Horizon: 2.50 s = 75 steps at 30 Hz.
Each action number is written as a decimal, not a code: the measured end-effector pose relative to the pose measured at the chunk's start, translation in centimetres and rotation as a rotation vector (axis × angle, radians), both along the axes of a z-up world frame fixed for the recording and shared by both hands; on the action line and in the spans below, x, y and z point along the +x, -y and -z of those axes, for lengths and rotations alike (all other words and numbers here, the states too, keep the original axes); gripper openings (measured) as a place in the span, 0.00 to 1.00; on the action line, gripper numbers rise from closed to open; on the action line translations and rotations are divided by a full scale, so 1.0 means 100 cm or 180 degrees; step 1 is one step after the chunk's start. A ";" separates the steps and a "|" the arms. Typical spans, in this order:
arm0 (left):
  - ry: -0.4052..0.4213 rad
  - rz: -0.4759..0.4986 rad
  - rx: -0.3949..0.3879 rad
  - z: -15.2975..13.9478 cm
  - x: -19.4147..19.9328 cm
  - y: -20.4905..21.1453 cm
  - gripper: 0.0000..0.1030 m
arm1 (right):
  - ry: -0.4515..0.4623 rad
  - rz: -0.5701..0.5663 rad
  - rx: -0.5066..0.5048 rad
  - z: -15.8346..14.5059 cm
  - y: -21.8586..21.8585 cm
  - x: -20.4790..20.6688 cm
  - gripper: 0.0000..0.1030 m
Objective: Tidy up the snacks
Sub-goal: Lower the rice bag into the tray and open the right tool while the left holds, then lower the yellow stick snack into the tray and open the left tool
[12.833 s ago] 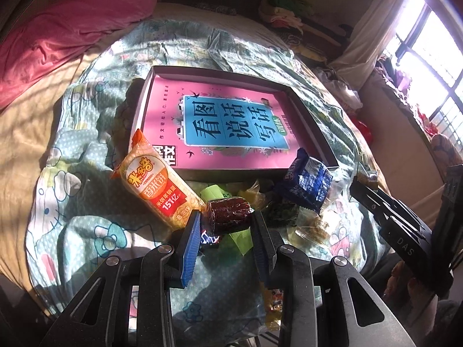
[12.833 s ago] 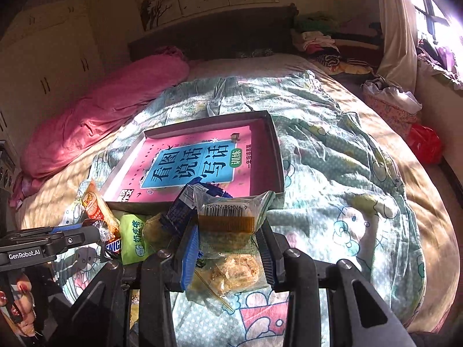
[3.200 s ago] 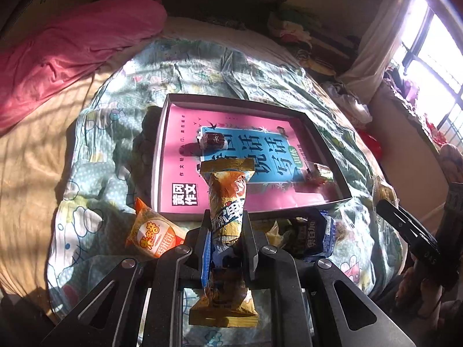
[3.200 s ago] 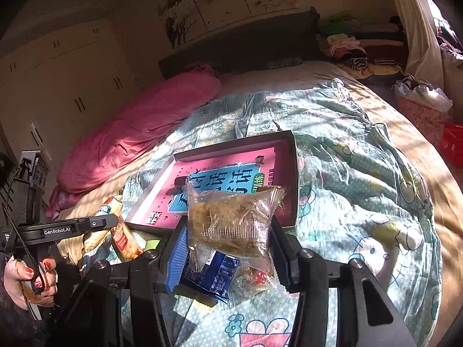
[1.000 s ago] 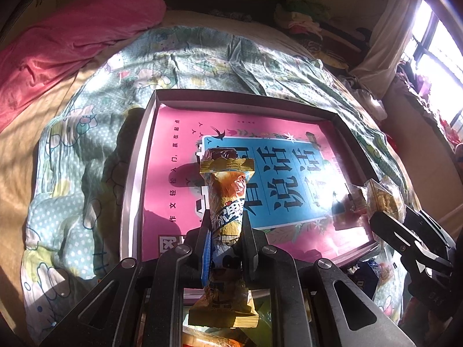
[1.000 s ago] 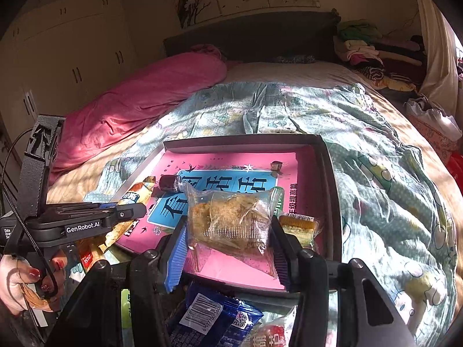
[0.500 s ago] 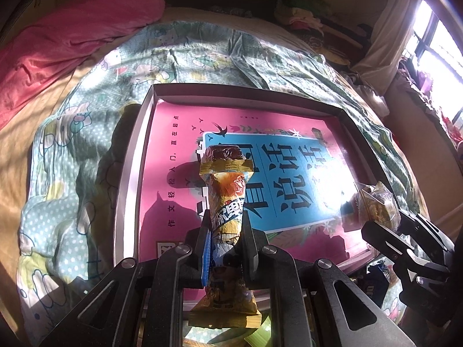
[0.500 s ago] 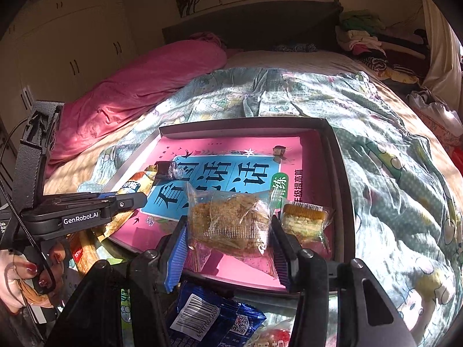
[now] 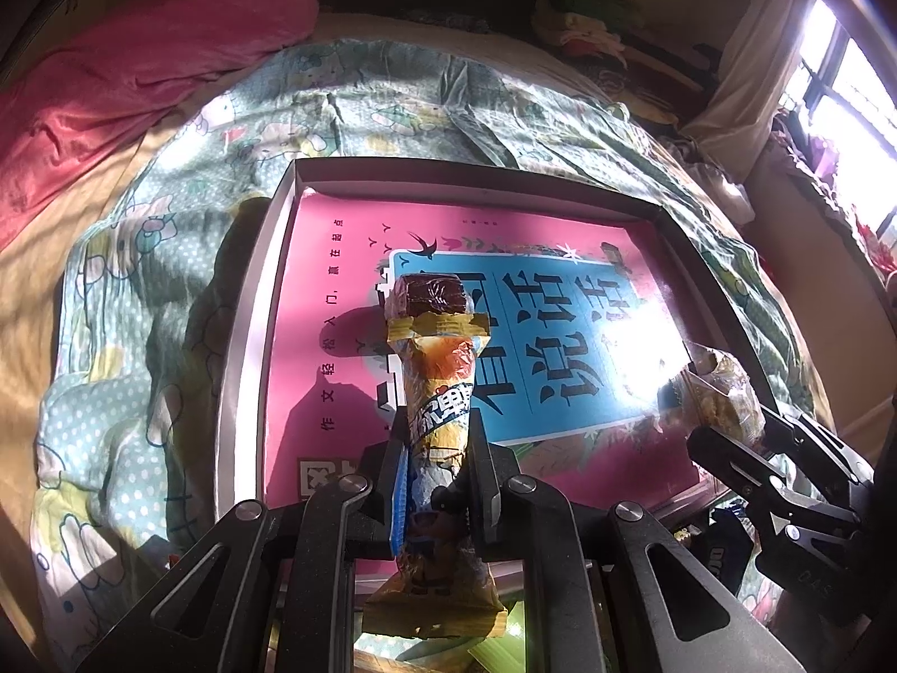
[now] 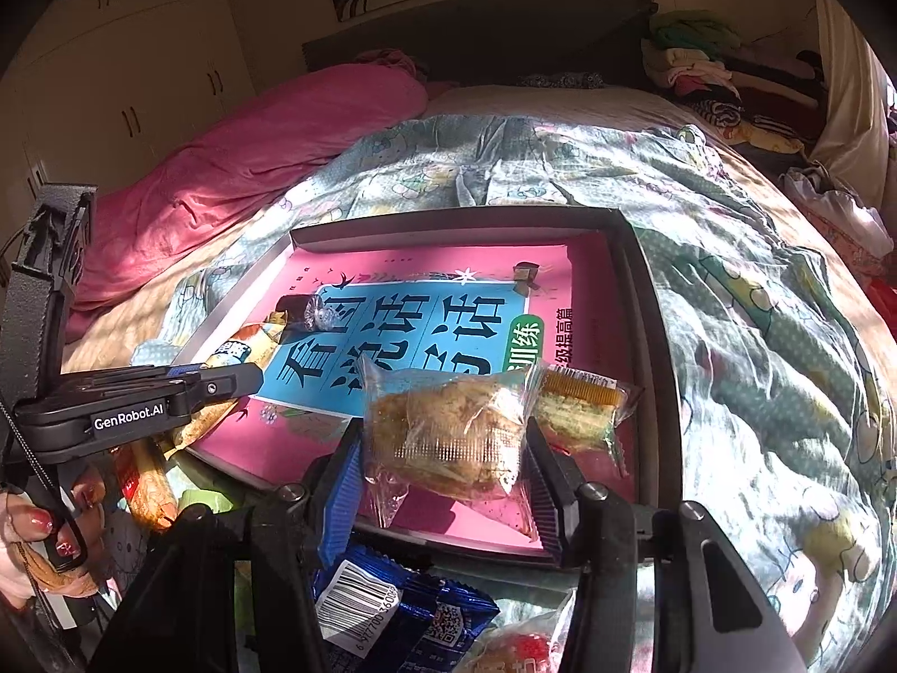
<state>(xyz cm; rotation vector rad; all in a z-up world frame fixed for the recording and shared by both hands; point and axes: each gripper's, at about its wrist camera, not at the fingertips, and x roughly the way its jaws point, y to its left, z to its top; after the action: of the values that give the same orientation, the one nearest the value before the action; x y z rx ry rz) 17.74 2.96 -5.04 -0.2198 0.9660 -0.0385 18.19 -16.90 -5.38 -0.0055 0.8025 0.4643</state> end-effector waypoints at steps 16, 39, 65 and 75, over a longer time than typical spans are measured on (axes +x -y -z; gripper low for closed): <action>-0.0028 -0.0023 -0.0045 -0.001 -0.002 -0.003 0.16 | -0.0088 0.0108 0.0123 0.000 0.013 -0.003 0.52; -0.0141 -0.0062 -0.0065 0.002 -0.008 -0.014 0.21 | 0.0014 0.0076 0.0186 -0.011 0.016 -0.012 0.52; 0.0097 -0.0190 -0.0014 -0.019 -0.013 -0.034 0.42 | 0.0124 0.0108 0.0203 -0.019 0.020 -0.015 0.52; 0.0143 -0.0253 -0.0017 -0.028 -0.019 -0.037 0.51 | 0.0269 0.0129 0.0223 -0.028 0.023 -0.020 0.56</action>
<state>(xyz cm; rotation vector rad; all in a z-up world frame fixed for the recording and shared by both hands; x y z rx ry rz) 15.80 6.70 -2.22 -0.2611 0.9117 0.0269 16.15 -19.22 -2.58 0.0556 0.7020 0.4508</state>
